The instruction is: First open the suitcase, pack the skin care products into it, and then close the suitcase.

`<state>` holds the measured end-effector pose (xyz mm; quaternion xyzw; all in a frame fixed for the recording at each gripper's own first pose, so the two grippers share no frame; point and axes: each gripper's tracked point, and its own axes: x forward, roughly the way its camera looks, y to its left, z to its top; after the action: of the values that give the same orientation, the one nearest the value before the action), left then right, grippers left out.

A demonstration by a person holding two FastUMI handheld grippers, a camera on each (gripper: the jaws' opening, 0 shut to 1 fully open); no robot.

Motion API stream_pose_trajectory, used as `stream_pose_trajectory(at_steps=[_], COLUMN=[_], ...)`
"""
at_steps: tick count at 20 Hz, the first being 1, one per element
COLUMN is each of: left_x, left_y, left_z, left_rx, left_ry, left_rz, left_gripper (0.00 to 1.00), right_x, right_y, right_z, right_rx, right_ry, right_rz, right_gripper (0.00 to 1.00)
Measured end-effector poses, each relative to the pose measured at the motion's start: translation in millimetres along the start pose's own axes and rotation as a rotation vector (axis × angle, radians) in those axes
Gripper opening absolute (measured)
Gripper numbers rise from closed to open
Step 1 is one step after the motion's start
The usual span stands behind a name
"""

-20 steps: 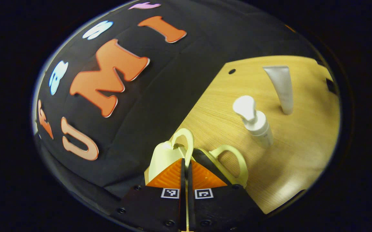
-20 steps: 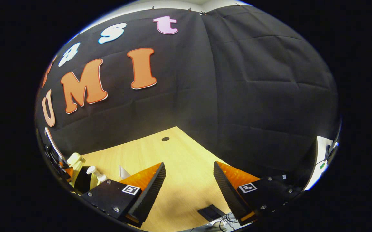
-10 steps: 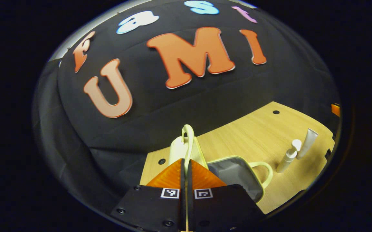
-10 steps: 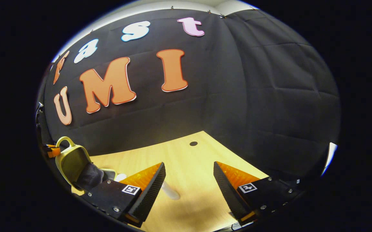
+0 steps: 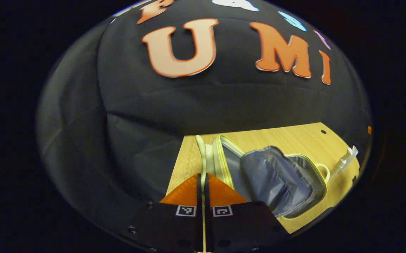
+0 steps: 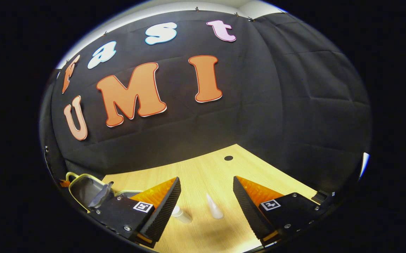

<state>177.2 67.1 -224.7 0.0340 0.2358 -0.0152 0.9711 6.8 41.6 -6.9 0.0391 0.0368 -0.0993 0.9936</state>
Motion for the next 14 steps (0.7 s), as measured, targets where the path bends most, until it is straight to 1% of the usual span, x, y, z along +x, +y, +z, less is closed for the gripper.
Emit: stream_pose_trajectory(at_steps=[1,2,3,4,5,6,7,8,9,10,11,13,14], left_x=[8,15,19,21,24,29,27,31,25,20,5,-15,-23], left_y=[6,10,16,21,25,32,43,52,49,47,51,57,53], left_z=[-18,-31,-38,-47,-63,-78,-88,-90,-95,-92,-82,-62,-52], left_rx=[-0.067,-0.132,-0.208,-0.282,-0.342,-0.367,-0.358,-0.346,-0.353,-0.365,-0.369,-0.353,-0.331], left_ry=[0.016,0.028,0.02,0.033,0.052,0.083,0.096,0.109,0.117,0.115,0.106,0.075,0.057], left_rz=[-0.018,-0.04,-0.074,-0.086,-0.067,-0.015,0.05,0.1,0.109,0.121,0.131,0.157,0.176], left_gripper=[0.03,0.03,0.03,0.03,0.04,0.08,0.09,0.1,0.1,0.33,0.55,1.0,0.96], right_x=[-2,-3,-4,-4,-4,-5,-5,-4,-3,-2,-1,1,3], right_y=[3,5,7,8,9,11,11,12,12,10,8,1,-2], right_z=[-1,-3,-6,-10,-13,-16,-17,-18,-17,-16,-16,-15,-15], right_rx=[-0.005,-0.015,-0.025,-0.034,-0.038,-0.036,-0.034,-0.033,-0.033,-0.036,-0.038,-0.034,-0.034], right_ry=[-0.001,-0.001,0.001,0.006,0.013,0.021,0.023,0.026,0.026,0.024,0.024,0.027,0.031], right_rz=[-0.004,-0.009,-0.016,-0.021,-0.024,-0.026,-0.028,-0.028,-0.028,-0.028,-0.031,-0.028,-0.023], right_gripper=[0.96,1.0,0.95,0.95,0.95,0.95,1.0,0.95,0.95,0.95,0.96,0.96,0.95])
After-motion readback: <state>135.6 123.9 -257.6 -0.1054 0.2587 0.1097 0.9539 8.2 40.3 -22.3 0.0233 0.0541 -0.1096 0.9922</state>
